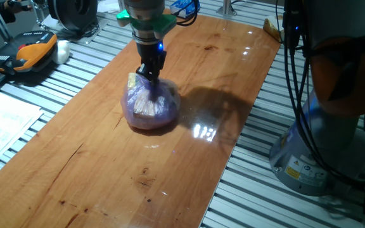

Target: Pick up a bag of things

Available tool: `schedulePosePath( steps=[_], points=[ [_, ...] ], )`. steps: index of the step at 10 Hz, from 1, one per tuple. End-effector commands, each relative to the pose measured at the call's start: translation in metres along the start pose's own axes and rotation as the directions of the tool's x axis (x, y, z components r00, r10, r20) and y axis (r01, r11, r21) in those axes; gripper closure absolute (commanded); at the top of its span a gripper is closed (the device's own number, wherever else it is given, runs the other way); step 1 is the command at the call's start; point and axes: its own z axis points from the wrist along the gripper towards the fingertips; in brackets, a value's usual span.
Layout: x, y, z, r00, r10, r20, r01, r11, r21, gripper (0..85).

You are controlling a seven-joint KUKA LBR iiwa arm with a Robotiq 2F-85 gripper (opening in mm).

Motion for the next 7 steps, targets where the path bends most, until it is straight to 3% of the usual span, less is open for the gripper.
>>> schedulePosePath(
  steps=[1,4,7],
  points=[
    [0.000,0.000,-0.001,1.000,-0.003,0.005,0.003,1.000,0.006,85.0],
    [-0.001,0.005,-0.010,1.000,0.002,-0.001,-0.002,1.000,0.015,85.0],
    [-0.003,0.011,-0.022,1.000,0.005,-0.006,-0.005,1.000,0.003,85.0]
  ],
)
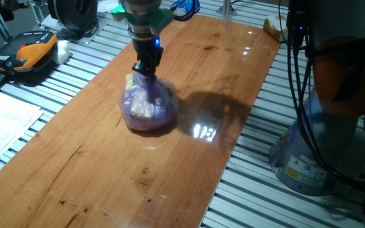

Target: Pick up a bag of things

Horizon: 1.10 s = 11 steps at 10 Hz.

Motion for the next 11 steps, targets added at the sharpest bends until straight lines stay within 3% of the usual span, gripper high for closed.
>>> schedulePosePath(
  steps=[1,5,11],
  points=[
    [-0.001,0.001,-0.004,1.000,0.000,0.000,0.000,1.000,-0.005,85.0],
    [-0.005,0.009,-0.047,1.000,0.009,-0.023,-0.009,1.000,-0.002,85.0],
    [-0.010,0.018,-0.101,1.000,0.000,-0.021,0.001,1.000,0.021,85.0]
  ],
)
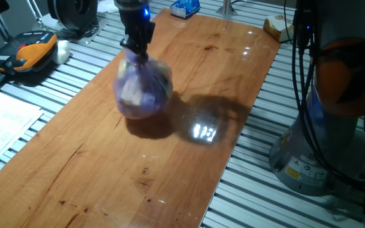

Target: Pick up a bag of things

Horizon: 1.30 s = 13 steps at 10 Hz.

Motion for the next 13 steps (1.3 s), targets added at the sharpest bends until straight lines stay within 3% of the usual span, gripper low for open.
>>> schedulePosePath(
  steps=[1,4,7,10,13],
  points=[
    [0.000,0.002,-0.006,1.000,0.000,0.009,0.000,1.000,0.005,85.0],
    [0.008,0.006,-0.021,1.000,-0.001,0.031,0.000,1.000,0.013,85.0],
    [0.009,0.006,-0.028,0.999,-0.004,0.045,0.004,1.000,0.018,85.0],
    [0.013,0.013,-0.045,0.999,-0.005,0.052,0.004,0.999,0.033,85.0],
    [0.017,0.015,-0.049,0.998,-0.017,0.063,0.015,0.999,0.037,85.0]
  ],
)
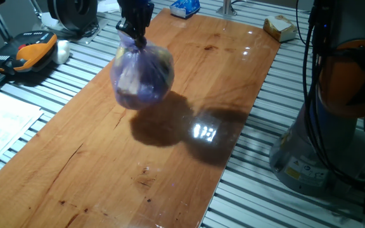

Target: Pick up a bag of things

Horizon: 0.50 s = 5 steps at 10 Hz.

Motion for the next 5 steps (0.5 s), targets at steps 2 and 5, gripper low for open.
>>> schedulePosePath(
  steps=[2,5],
  points=[
    [-0.0014,-0.0044,-0.0016,1.000,-0.012,0.002,0.012,1.000,-0.001,85.0],
    [-0.0017,-0.0068,-0.0023,1.000,-0.018,-0.003,0.018,1.000,0.007,85.0]
  ],
)
